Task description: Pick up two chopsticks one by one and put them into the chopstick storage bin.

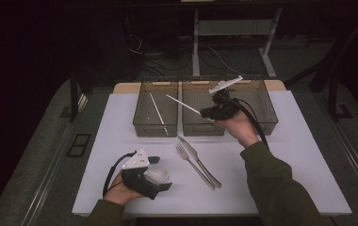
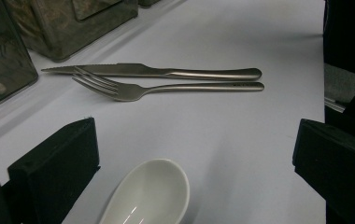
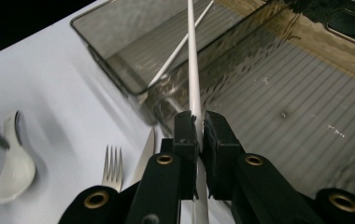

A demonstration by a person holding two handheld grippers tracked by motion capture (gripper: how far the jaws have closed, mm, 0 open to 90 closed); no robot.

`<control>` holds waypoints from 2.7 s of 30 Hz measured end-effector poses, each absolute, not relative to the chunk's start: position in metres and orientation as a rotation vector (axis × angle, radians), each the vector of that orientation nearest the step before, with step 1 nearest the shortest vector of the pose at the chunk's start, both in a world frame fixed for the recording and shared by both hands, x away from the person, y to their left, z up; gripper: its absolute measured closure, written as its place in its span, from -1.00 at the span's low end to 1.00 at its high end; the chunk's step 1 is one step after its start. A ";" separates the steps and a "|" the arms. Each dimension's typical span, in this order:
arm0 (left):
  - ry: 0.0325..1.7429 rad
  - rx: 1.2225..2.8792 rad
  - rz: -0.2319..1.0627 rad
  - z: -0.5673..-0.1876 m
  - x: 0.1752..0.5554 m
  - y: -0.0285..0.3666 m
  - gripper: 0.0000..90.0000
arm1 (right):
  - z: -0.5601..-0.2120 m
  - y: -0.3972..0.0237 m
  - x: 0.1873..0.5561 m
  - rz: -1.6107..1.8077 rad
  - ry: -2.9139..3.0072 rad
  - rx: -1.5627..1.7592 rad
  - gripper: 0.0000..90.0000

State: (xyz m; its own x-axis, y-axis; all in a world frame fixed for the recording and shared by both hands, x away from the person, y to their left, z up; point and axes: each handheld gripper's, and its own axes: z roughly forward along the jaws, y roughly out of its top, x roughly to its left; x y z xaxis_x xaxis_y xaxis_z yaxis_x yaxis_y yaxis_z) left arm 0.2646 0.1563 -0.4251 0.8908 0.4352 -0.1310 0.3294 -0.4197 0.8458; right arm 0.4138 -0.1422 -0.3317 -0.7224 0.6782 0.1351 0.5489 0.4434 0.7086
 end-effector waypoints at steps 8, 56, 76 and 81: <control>0.543 2.039 0.131 -0.425 0.266 0.156 -1.00 | -0.335 -0.107 0.440 1.076 2.514 1.135 0.87; 0.520 2.029 0.114 -0.424 0.265 0.153 -1.00 | -0.349 -0.027 0.472 1.128 2.542 1.126 0.17; 0.526 2.047 0.128 -0.425 0.266 0.154 -1.00 | -0.360 -0.128 0.384 1.330 2.572 0.913 -0.21; 0.529 2.052 0.129 -0.425 0.266 0.153 -1.00 | -0.366 -0.158 0.369 1.360 2.527 0.922 -0.25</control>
State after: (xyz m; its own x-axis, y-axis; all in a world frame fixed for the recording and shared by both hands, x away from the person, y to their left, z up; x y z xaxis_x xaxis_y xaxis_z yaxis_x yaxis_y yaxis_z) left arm 0.2657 0.1534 -0.4247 0.8996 0.4191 -0.1228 0.3158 -0.4300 0.8458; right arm 0.3689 -0.1578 -0.3663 -0.8053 0.5684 0.1685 0.4537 0.4080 0.7923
